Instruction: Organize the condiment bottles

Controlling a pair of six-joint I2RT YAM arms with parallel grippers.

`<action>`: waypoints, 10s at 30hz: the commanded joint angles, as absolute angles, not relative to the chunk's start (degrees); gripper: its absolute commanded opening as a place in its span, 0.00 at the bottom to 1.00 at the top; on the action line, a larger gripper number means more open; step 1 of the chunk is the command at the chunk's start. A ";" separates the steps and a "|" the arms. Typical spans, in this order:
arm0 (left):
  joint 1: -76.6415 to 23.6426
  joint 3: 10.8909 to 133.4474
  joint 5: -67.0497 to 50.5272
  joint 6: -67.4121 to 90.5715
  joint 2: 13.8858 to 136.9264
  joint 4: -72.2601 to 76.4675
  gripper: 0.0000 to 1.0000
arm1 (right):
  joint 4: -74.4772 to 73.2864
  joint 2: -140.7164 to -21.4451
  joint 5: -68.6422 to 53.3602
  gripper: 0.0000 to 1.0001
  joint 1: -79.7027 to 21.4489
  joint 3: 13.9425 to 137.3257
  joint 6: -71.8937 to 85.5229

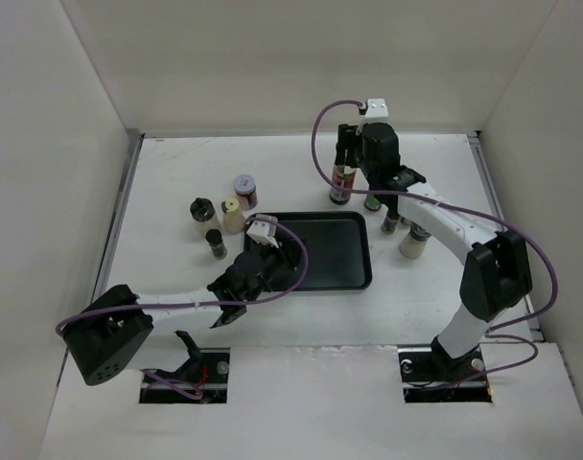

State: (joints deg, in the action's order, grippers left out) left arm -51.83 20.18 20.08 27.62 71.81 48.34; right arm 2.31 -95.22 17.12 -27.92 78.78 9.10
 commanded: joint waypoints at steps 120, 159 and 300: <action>-45.39 13.89 22.68 35.42 65.57 54.67 0.57 | 8.17 -90.52 21.62 0.56 -19.64 65.83 14.33; -45.04 13.97 21.45 35.95 66.36 55.20 0.57 | 16.88 -77.17 29.36 0.17 -32.90 61.26 7.64; -45.22 13.36 21.45 36.83 64.43 55.20 0.57 | 1.93 -73.50 26.36 0.53 -30.72 51.34 23.47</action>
